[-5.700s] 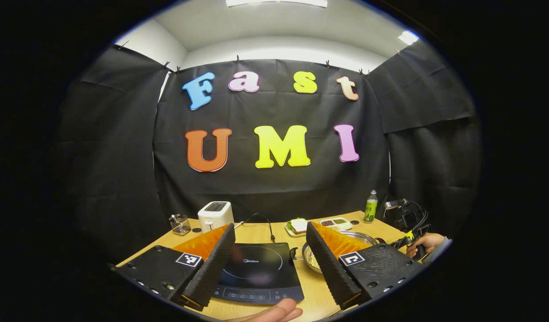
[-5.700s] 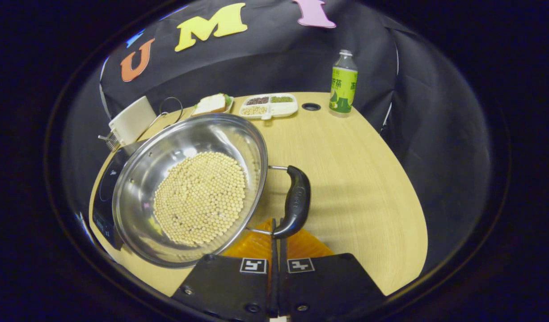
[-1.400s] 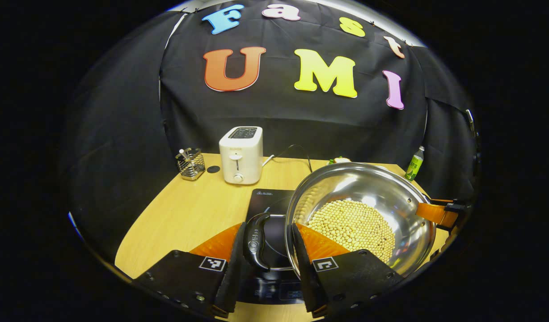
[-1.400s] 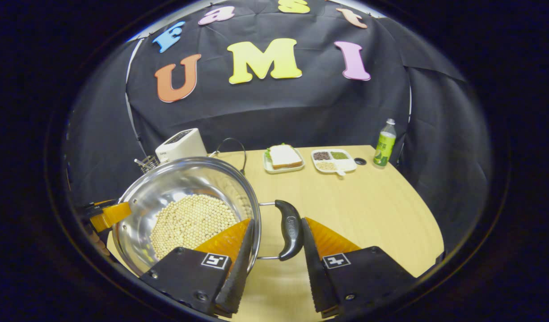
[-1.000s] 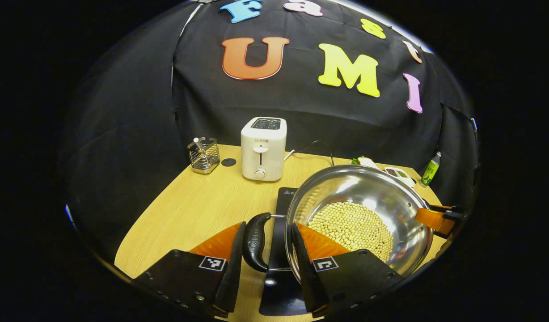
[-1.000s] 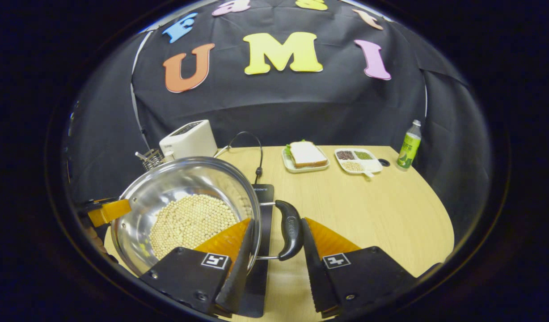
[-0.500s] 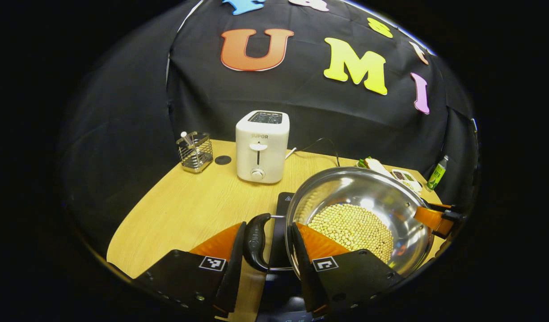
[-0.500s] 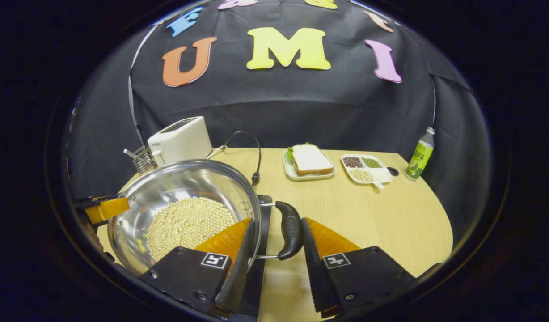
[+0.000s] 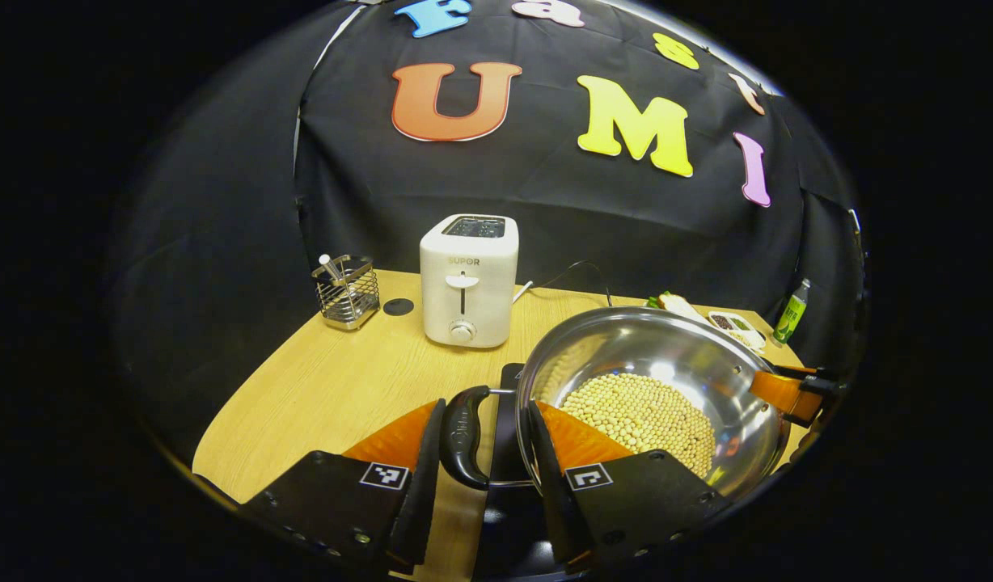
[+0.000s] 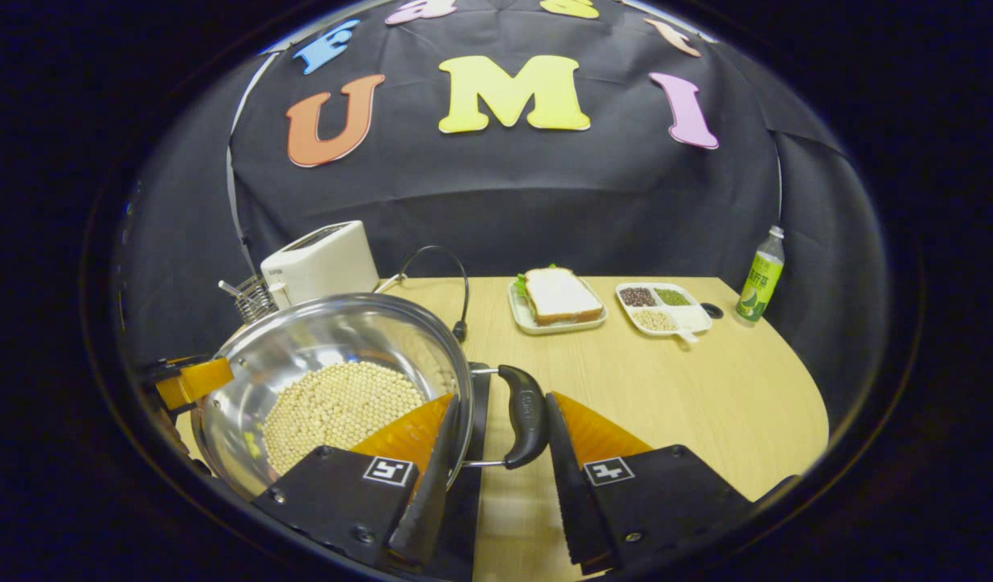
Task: First push the handle of the pot to place it horizontally, then grasp the pot with both hands and set it on the induction cooktop.
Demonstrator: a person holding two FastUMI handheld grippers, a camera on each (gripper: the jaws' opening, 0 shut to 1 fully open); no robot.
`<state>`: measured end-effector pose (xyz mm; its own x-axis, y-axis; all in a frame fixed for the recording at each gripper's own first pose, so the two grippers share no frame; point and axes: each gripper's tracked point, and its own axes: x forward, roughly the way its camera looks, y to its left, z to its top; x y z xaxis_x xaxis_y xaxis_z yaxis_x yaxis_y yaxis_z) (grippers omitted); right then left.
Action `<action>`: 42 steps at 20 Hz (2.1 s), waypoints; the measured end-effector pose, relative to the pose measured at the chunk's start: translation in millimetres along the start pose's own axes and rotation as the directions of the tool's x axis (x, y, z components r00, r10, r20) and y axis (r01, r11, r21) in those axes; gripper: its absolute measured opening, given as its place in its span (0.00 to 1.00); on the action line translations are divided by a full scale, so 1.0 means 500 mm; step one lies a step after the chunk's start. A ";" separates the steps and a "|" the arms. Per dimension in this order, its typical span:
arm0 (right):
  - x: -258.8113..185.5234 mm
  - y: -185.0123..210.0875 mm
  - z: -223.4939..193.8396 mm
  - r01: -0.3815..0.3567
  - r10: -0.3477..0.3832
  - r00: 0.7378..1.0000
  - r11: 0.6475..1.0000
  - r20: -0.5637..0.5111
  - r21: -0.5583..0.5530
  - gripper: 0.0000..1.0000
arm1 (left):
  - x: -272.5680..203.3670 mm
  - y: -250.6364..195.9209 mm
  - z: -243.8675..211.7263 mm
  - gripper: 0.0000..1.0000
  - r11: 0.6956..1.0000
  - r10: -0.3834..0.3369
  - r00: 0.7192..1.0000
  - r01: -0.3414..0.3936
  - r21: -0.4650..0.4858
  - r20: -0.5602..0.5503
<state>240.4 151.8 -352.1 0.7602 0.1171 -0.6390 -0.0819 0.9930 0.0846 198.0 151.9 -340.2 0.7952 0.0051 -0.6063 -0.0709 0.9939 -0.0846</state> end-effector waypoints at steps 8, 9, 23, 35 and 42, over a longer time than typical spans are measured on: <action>-0.015 -0.007 0.009 -0.009 0.008 0.999 1.000 0.037 0.014 0.72 | -0.005 0.006 -0.014 0.71 0.995 -0.039 0.999 0.039 -0.088 -0.004; -0.022 -0.013 0.017 -0.003 0.002 0.998 1.000 0.061 0.017 0.69 | -0.013 0.013 -0.012 0.75 0.994 -0.038 0.999 0.037 -0.100 -0.002; -0.384 -0.047 0.060 -0.075 0.079 0.949 0.997 0.307 -0.025 0.96 | -0.350 -0.060 0.143 0.95 0.998 0.039 0.953 -0.051 0.033 0.300; -0.806 -0.223 0.138 0.050 -0.039 0.778 0.999 0.627 -0.001 0.95 | -0.754 -0.267 0.224 0.95 0.994 -0.106 0.788 0.103 0.040 0.606; -0.928 -0.263 0.105 0.091 -0.064 0.750 0.996 0.659 -0.008 0.95 | -0.850 -0.316 0.169 0.95 0.990 -0.141 0.771 0.127 0.068 0.620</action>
<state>-67.9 -34.0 -26.6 0.9997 0.0167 0.0191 -0.0171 0.9997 0.0200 -77.8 1.8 -2.5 0.9971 -0.0683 0.0347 0.0716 0.9916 -0.1073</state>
